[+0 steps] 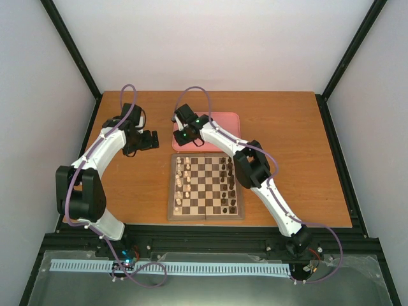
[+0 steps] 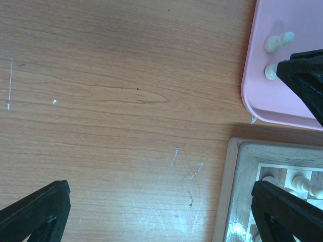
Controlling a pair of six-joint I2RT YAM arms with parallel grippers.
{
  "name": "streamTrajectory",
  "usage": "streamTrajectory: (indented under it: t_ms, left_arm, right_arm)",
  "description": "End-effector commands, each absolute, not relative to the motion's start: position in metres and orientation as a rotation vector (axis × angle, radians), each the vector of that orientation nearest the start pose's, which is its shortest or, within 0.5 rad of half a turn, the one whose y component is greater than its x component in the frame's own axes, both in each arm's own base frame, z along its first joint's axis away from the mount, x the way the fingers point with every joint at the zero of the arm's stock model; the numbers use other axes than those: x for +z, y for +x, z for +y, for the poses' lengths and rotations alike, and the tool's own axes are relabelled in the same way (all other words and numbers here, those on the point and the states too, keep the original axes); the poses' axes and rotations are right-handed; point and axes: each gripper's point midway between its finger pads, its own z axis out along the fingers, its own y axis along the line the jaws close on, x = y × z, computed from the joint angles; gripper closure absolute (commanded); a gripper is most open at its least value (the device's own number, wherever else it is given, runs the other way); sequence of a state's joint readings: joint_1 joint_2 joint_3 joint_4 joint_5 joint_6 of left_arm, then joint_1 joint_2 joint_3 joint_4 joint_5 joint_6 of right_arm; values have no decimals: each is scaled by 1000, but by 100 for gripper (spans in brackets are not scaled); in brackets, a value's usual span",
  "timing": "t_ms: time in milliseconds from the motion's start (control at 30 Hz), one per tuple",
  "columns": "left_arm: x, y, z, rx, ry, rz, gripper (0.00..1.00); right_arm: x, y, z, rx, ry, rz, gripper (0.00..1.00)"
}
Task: Set up the chess pieces on the board
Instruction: Pick up the chess piece from the storage box, then place the chess piece on the chessboard.
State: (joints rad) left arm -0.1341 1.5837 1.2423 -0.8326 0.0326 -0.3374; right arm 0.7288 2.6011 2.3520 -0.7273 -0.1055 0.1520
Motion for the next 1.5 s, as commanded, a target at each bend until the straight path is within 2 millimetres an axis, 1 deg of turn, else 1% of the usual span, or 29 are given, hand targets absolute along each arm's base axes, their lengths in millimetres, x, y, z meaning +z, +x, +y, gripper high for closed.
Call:
streamTrajectory:
  t_ms: [0, 67, 133, 233, 300, 367, 433, 467, 500, 533, 567, 633, 733, 867, 933, 967, 1000, 1067, 1167, 1333, 1467]
  left_arm:
    - [126, 368, -60, -191, -249, 2747, 0]
    - [126, 367, -59, -188, -248, 2745, 0]
    - [127, 367, -59, -187, -246, 2740, 0]
    - [130, 368, -58, -181, -245, 2732, 0]
    - [132, 368, -58, -179, -245, 2726, 0]
    - [135, 368, -58, -180, -243, 2720, 0]
    - [136, 368, -57, -180, -242, 2718, 0]
    - [136, 368, -58, -181, -241, 2716, 0]
    - [136, 368, -58, -183, -240, 2714, 0]
    - [136, 368, -58, -185, -240, 2715, 0]
    - [136, 369, -58, -186, -239, 2712, 0]
    - [139, 370, -59, -191, -239, 2707, 0]
    - [142, 372, -60, -197, -238, 2699, 0]
    - [142, 372, -61, -207, -239, 2697, 0]
    - [142, 370, -61, -210, -241, 2695, 0]
    - [142, 370, -61, -211, -242, 2694, 0]
    - [142, 369, -61, -212, -241, 2694, 0]
    - [141, 367, -61, -213, -242, 2693, 0]
    - [140, 365, -61, -217, -243, 2692, 0]
    - [141, 365, -60, -217, -247, 2686, 0]
    - [143, 365, -59, -210, -247, 2679, 0]
  right_arm:
    - [56, 469, 435, 451, -790, 2460, 97]
    - [71, 471, 433, 435, -790, 2435, 97]
    - [92, 472, 430, 426, -784, 2399, 97]
    - [136, 471, 424, 413, -761, 2327, 97]
    - [163, 466, 418, 406, -748, 2296, 97]
    - [183, 456, 412, 398, -747, 2293, 97]
    - [193, 437, 405, 382, -763, 2311, 97]
    - [193, 424, 402, 371, -777, 2328, 97]
    - [193, 410, 398, 362, -794, 2344, 97]
    - [197, 395, 395, 364, -803, 2350, 97]
    - [194, 376, 394, 362, -822, 2368, 97]
    - [205, 342, 384, 377, -827, 2383, 97]
    - [198, 291, 370, 371, -878, 2441, 97]
    - [190, 232, 361, 394, -954, 2466, 97]
    - [180, 206, 359, 409, -987, 2476, 97]
    - [172, 193, 357, 411, -1005, 2487, 97]
    - [160, 180, 353, 404, -1029, 2502, 97]
    - [149, 162, 354, 406, -1067, 2493, 97]
    - [134, 151, 355, 402, -1100, 2473, 97]
    - [111, 147, 362, 379, -1147, 2436, 97]
    - [99, 149, 368, 354, -1152, 2413, 97]
